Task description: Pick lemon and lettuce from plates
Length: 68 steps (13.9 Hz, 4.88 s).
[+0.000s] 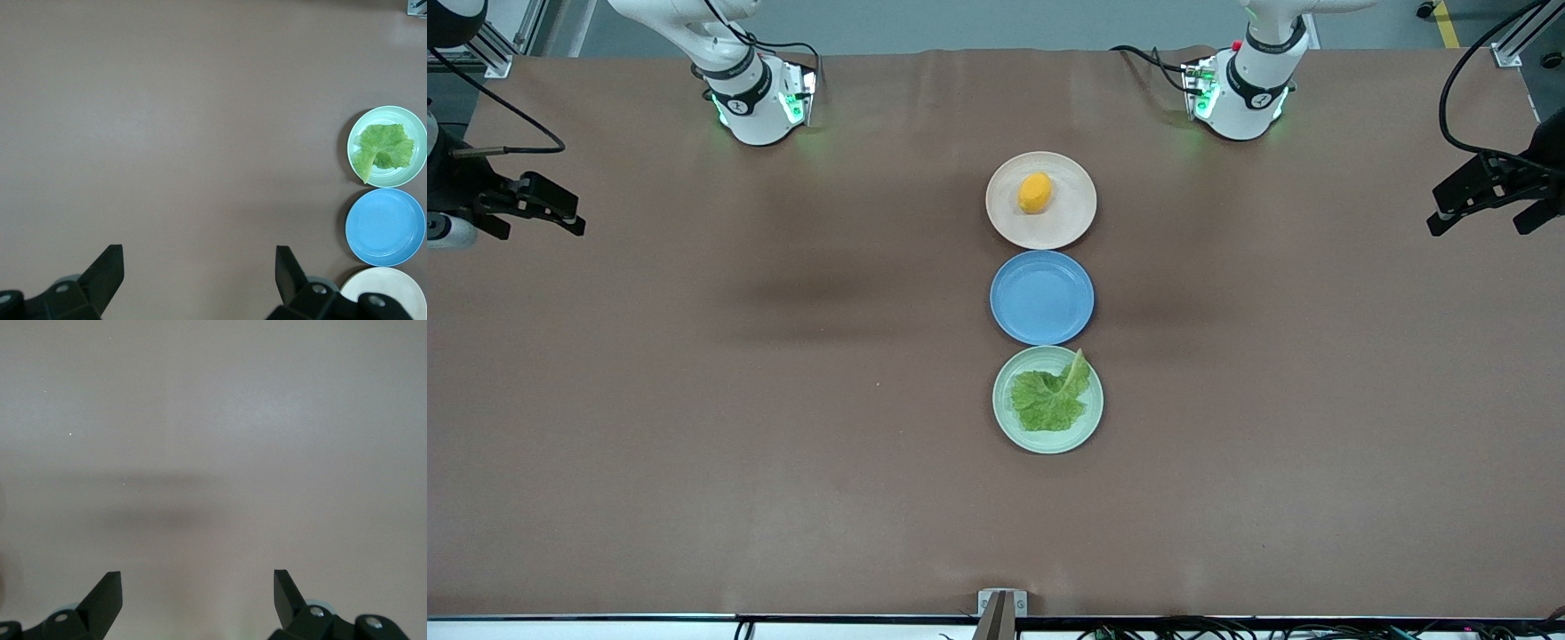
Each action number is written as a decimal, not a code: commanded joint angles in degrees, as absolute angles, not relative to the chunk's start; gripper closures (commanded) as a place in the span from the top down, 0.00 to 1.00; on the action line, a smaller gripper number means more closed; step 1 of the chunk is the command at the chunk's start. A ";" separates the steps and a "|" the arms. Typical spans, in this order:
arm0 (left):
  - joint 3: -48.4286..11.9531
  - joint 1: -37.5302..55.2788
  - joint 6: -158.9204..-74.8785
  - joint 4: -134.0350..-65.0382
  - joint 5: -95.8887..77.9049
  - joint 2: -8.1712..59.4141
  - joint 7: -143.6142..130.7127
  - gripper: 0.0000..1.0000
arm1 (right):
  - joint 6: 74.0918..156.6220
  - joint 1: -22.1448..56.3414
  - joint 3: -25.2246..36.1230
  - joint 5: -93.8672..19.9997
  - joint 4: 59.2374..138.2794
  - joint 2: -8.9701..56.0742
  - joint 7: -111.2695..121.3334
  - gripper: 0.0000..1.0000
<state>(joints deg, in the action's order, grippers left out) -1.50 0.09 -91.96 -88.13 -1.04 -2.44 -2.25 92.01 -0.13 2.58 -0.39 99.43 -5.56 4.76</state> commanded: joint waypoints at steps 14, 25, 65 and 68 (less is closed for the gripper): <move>-2.64 4.99 -94.73 -87.10 -11.25 8.94 -7.89 1.00 | 91.93 -0.35 2.46 -1.05 98.88 -5.98 3.78 1.00; -2.64 25.12 -117.94 -87.10 -4.75 28.47 -59.97 1.00 | 91.84 -0.70 2.46 -1.14 96.86 -5.19 3.87 1.00; -1.49 34.28 -142.38 -81.04 -0.88 50.01 -86.04 0.15 | 135.96 69.16 2.46 -0.46 110.13 23.36 -94.45 1.00; -1.49 34.10 -141.77 -80.95 -0.88 48.87 -86.22 0.01 | 136.05 70.31 2.37 3.33 106.35 28.99 -102.12 1.00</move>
<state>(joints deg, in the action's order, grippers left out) -1.71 34.11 -141.97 -81.30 -3.04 49.74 -84.86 136.47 69.76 1.51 1.16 109.55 25.95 -98.71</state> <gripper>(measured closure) 0.890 0.000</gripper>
